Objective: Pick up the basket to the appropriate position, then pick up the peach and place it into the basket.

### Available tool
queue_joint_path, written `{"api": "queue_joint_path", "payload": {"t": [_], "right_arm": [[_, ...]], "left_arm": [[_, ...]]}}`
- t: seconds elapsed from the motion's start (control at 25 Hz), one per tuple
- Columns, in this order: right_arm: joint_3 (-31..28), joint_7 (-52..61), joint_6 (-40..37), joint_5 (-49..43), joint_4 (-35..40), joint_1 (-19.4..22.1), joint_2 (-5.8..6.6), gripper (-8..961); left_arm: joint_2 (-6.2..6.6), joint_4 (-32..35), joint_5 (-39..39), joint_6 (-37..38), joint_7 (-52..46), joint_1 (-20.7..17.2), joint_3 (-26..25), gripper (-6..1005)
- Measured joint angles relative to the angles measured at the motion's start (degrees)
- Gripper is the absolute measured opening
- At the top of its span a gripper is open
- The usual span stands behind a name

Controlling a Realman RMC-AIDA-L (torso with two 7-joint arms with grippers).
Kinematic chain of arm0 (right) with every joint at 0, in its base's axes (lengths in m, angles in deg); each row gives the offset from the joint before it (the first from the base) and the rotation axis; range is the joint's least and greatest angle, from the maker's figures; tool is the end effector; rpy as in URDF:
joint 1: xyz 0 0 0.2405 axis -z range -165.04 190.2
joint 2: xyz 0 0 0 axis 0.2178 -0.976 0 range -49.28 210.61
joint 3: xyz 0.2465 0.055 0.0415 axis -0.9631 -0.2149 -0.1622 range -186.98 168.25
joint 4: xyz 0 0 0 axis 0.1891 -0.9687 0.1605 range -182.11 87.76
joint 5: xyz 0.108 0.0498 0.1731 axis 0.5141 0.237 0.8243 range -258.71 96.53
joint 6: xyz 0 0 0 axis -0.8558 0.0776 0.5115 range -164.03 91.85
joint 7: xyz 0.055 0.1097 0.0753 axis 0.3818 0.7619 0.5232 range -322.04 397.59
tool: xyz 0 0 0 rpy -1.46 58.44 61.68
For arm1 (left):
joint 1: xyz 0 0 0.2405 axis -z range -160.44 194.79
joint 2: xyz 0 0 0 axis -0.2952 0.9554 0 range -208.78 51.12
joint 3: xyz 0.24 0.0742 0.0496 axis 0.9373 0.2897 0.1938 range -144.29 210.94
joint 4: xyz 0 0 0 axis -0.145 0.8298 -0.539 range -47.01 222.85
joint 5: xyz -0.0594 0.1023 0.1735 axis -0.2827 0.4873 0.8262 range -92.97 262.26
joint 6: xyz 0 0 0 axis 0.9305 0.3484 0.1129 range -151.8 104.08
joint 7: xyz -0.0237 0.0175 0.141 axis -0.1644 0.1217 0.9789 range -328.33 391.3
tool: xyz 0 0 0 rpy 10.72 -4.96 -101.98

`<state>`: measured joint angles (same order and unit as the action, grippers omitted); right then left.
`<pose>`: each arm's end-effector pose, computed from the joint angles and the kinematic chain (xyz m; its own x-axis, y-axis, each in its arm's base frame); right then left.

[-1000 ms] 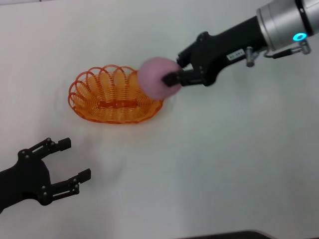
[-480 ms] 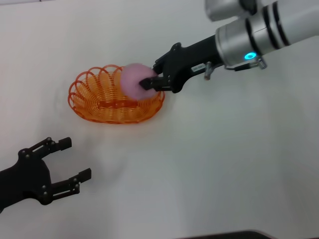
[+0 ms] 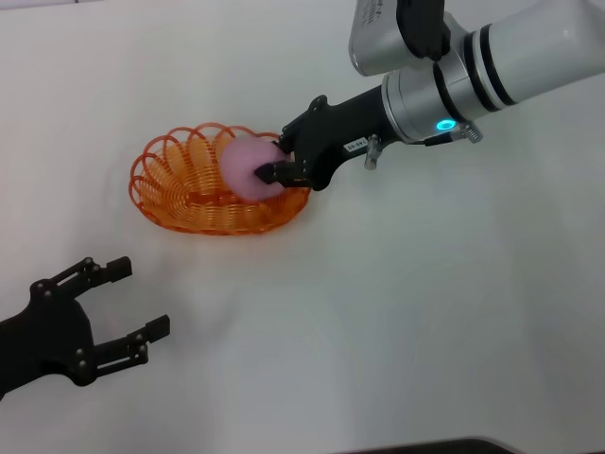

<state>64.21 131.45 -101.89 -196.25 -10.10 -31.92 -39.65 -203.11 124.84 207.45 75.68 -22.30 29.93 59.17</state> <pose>0.1787 0.3810 -0.0838 0.9647 -0.2392 -0.1098 -0.2543 -0.9548 -0.1541 -0.3312 0.2077 -0.0192 0.7915 0.2528 0.5565 0.4429 -0.8647 -0.2370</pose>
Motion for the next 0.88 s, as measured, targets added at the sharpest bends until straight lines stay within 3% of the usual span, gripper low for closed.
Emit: {"api": "queue_joint_path", "payload": {"t": [0.28,0.52,0.6,0.88], "right_arm": [[0.45,-1.38,-0.01,1.02,-0.05,0.68,0.05,261],[0.39,-1.47,0.0,1.69,-0.14,0.77,0.04,458],[0.4,-2.08,-0.39,2.66,-0.14,0.99,0.12,739],[-2.21,-5.85,-4.18,8.44,4.2,5.78,0.82,932]], "left_arm": [[0.0,0.0,-0.17,0.13,0.0,-0.17,-0.1,873],[0.0,0.0,-0.2,0.35,0.0,-0.15,-0.1,872],[0.0,-0.01,-0.2,0.35,0.0,-0.15,-0.1,872],[0.03,0.04,-0.2,0.39,-0.02,-0.19,-0.56,873]]}}
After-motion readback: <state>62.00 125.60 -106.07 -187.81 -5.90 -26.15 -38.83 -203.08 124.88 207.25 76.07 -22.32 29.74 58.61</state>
